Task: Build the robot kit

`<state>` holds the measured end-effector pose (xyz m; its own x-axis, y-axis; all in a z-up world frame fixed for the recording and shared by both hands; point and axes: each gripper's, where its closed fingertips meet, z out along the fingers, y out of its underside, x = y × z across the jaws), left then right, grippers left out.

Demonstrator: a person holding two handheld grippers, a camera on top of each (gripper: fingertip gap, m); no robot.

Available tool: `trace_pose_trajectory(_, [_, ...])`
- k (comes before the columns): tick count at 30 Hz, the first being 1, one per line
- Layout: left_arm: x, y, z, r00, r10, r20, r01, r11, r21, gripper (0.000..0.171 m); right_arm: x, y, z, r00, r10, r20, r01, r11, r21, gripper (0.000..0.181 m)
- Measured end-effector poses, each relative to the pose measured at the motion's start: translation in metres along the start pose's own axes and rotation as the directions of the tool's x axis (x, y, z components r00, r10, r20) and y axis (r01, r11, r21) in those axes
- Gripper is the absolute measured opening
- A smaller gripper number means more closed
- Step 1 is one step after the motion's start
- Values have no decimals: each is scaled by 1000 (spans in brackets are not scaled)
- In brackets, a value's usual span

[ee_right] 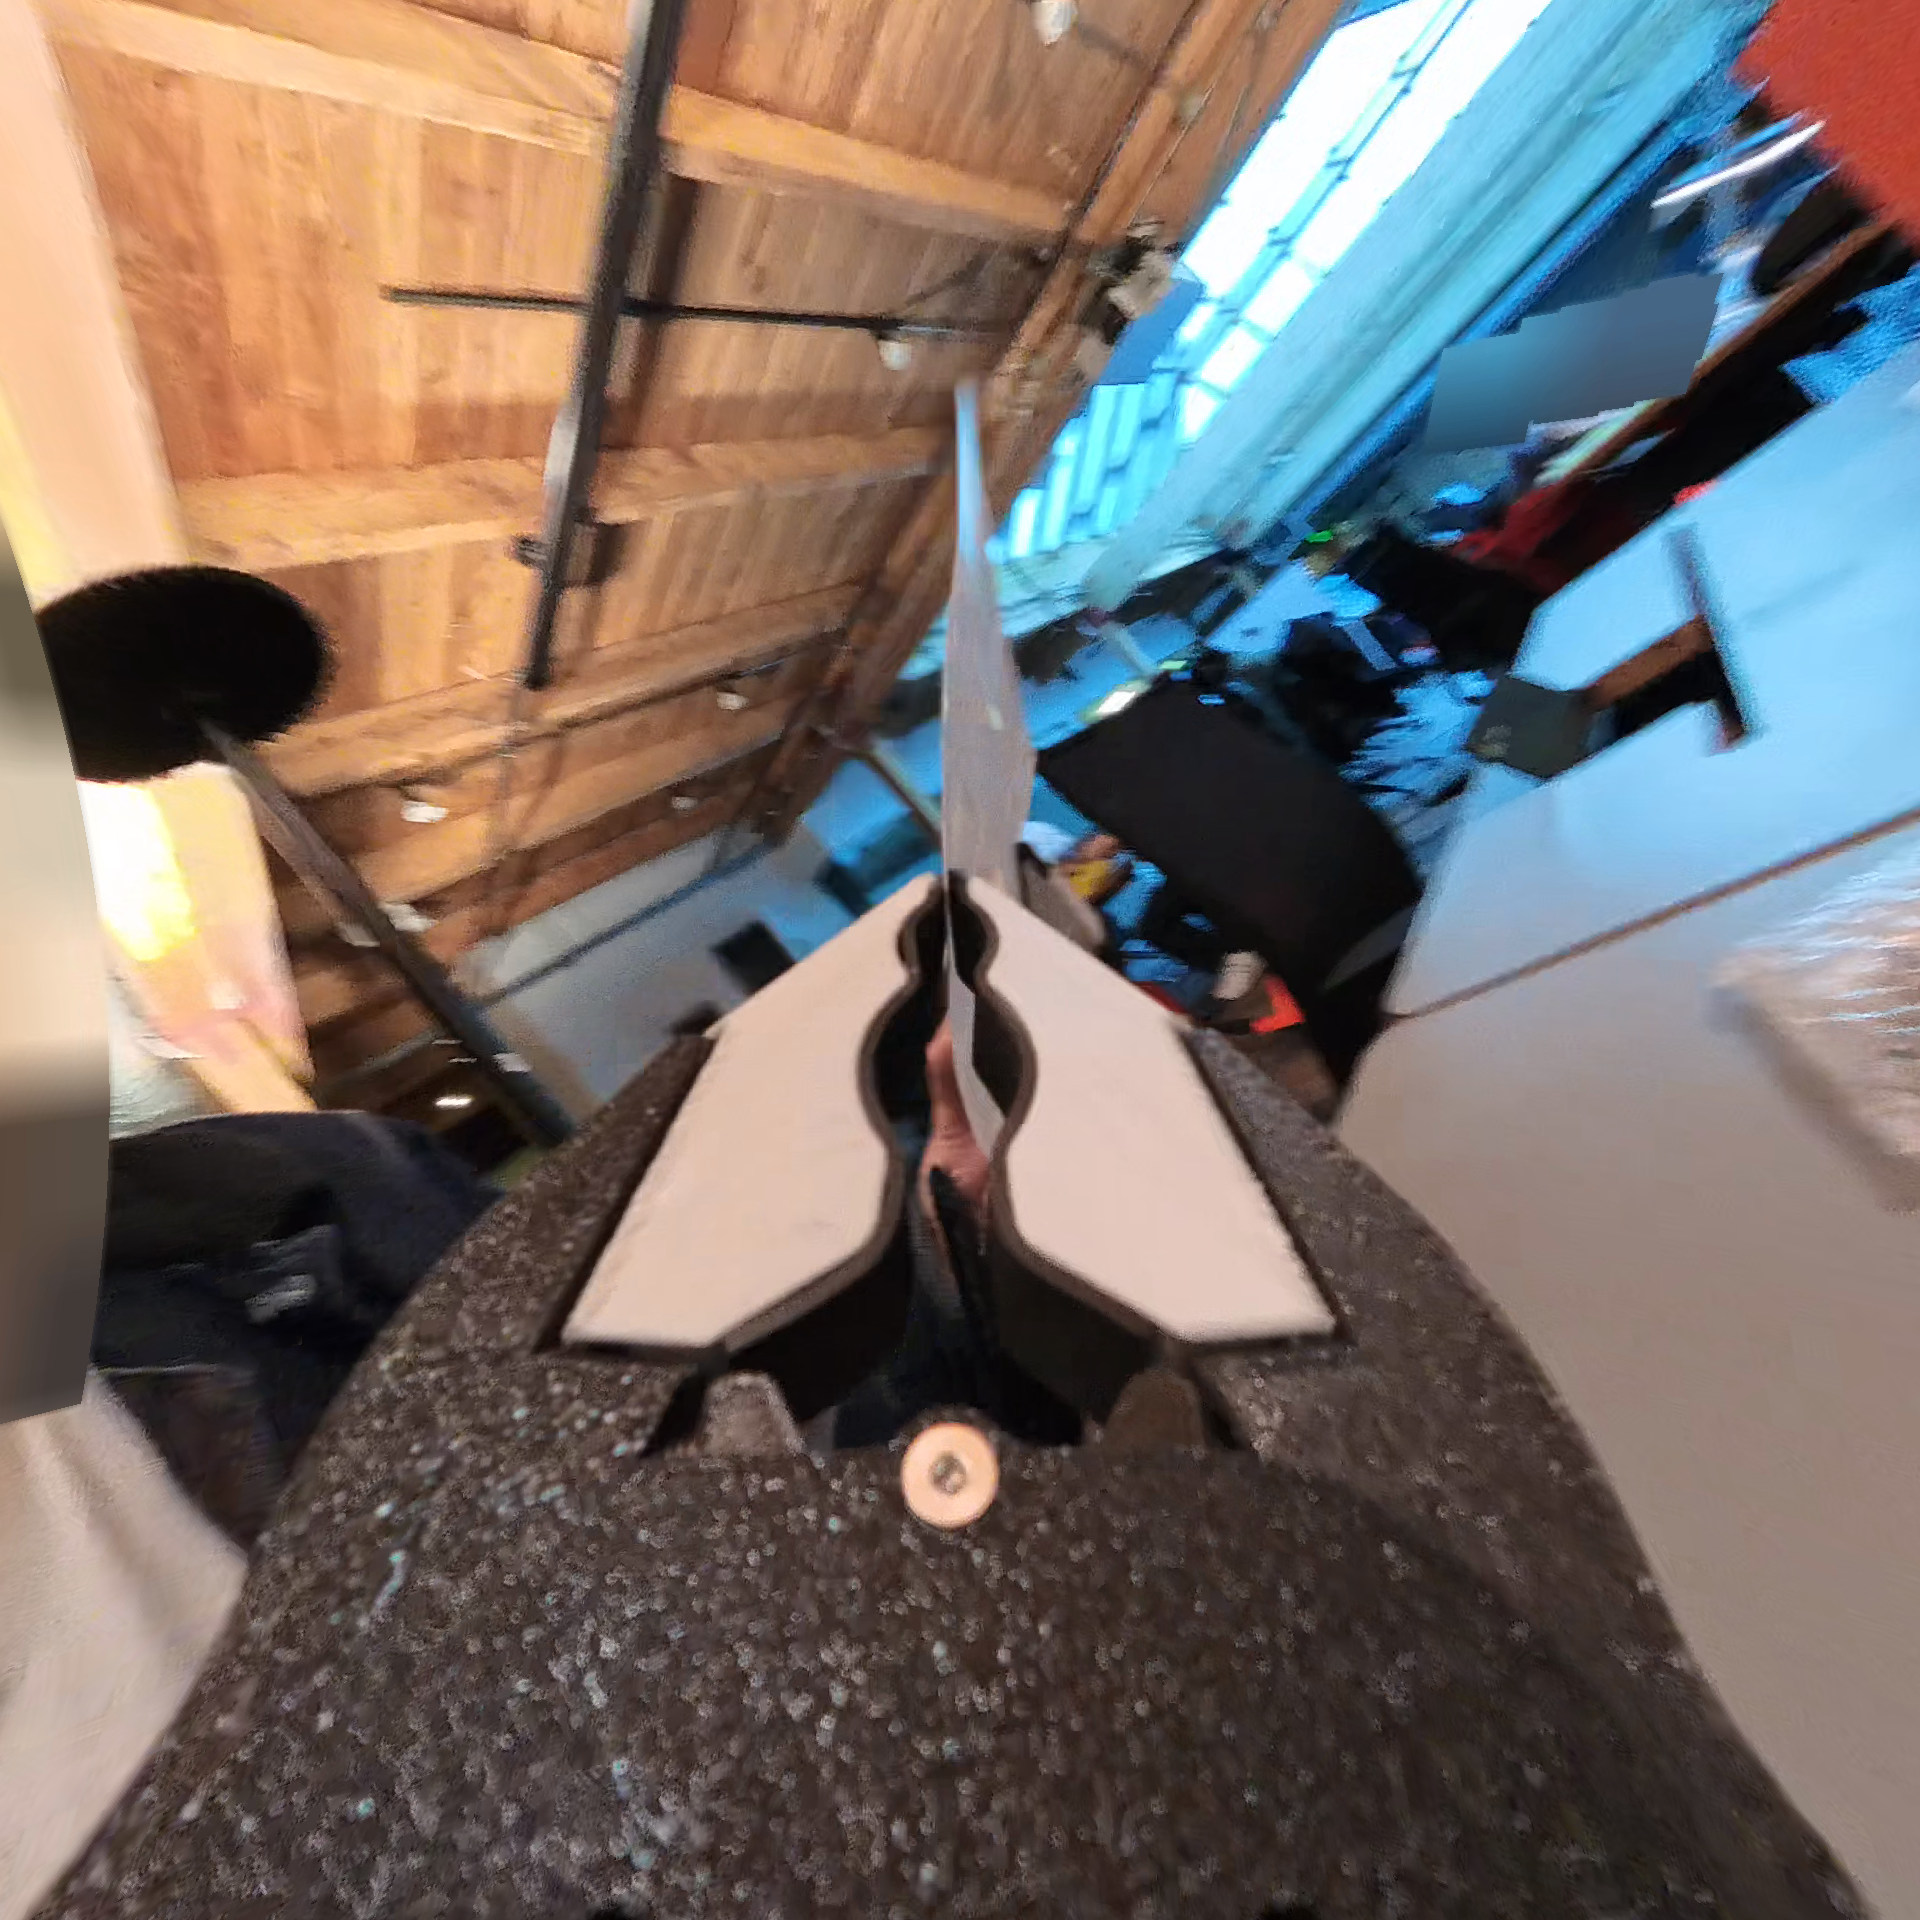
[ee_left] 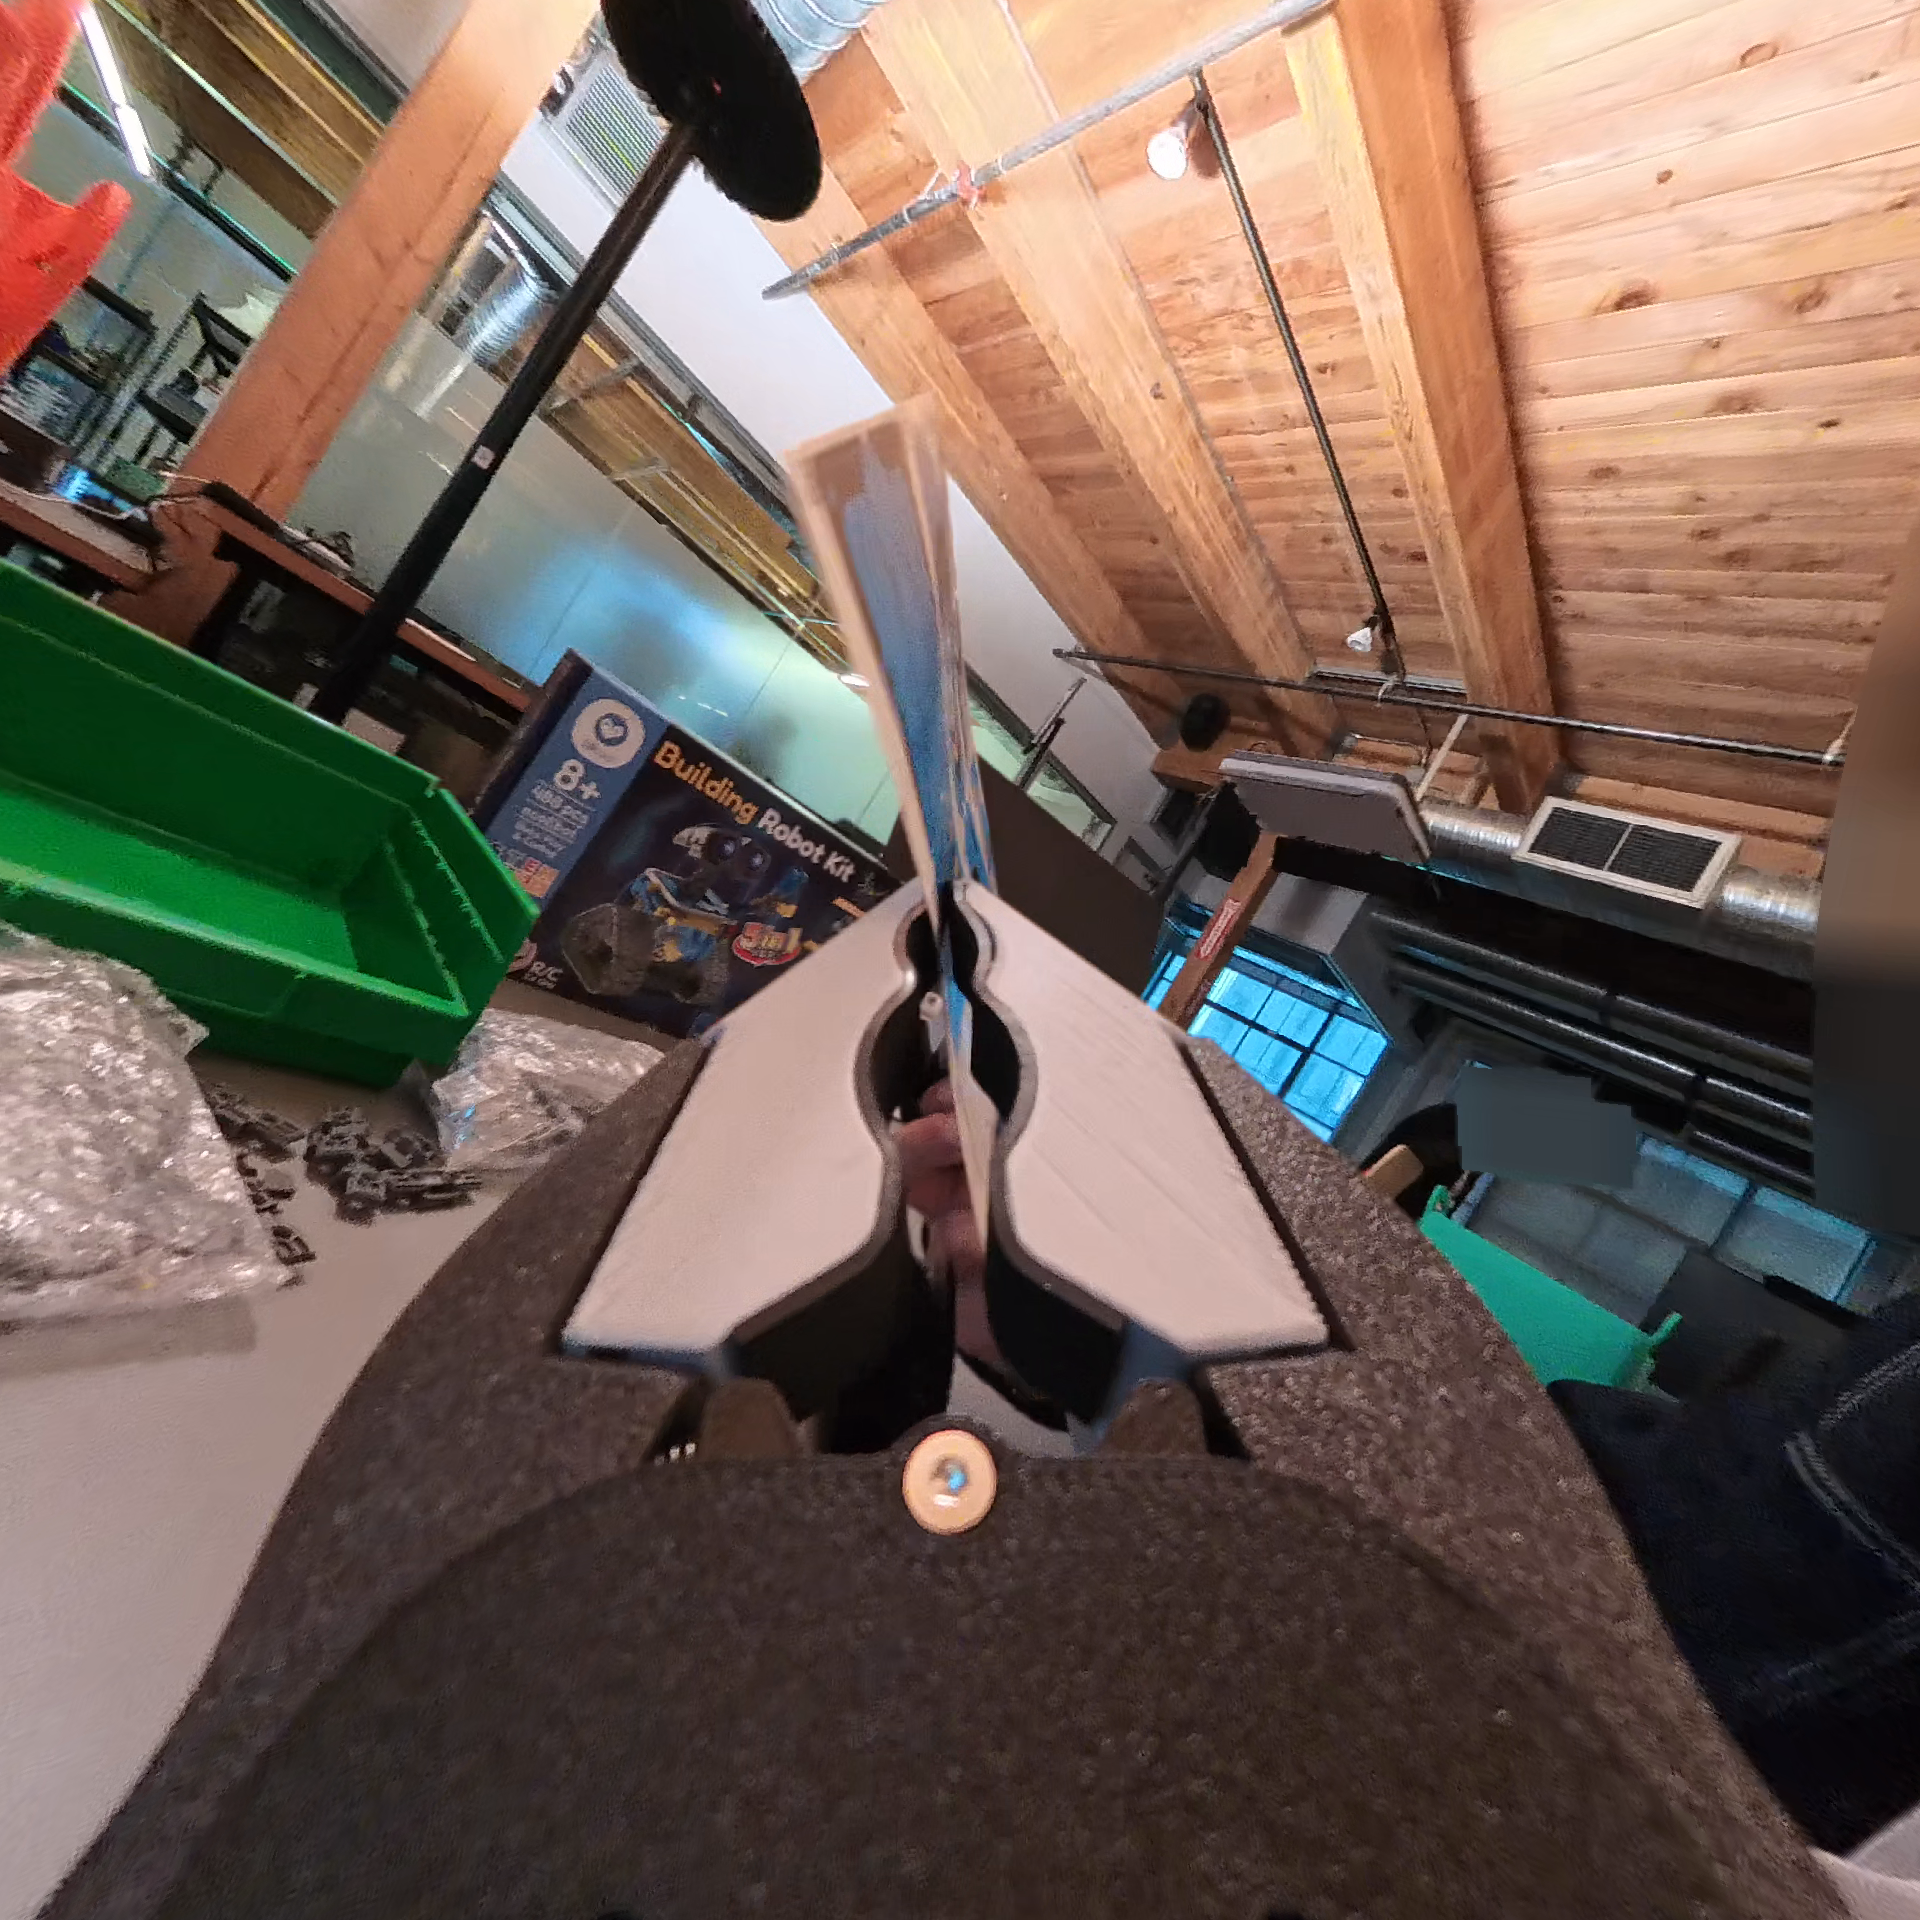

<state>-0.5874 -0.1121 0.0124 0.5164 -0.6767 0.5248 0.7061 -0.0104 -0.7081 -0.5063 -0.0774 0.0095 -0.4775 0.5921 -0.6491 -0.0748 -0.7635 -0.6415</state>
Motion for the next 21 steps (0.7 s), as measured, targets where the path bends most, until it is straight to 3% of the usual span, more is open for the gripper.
trace_pose_trajectory(3, [-8, 10, -5, 997, 67, 35, -68, 998, 14, 0, 10, 3, -4, 991, -106, -84, 102, 994, -49, 0])
trace_pose_trajectory(8, [-7, 18, -5, 999, 16, -49, -15, 1000, 4, 0, 18, -2, -9, 985, -116, -128, 109, 992, -58, 0])
trace_pose_trajectory(10, [-12, 18, -7, 999, 32, -22, -32, 999, 7, 14, 21, -2, -12, 980, -138, -141, 126, 988, -87, 0])
trace_pose_trajectory(12, [-19, 11, -10, 998, 50, 28, -51, 998, 22, 29, 19, -3, -15, 988, -109, -110, 100, 991, -86, 0])
trace_pose_trajectory(15, [-24, 5, -15, 997, 59, 45, -60, 998, 24, 29, 14, 7, -13, 998, -48, -50, 41, 990, -136, 0])
trace_pose_trajectory(21, [-25, -13, -27, 998, 45, 38, -46, 998, 49, 28, 17, 29, -12, 994, -100, -51, 83, 959, -269, 0])
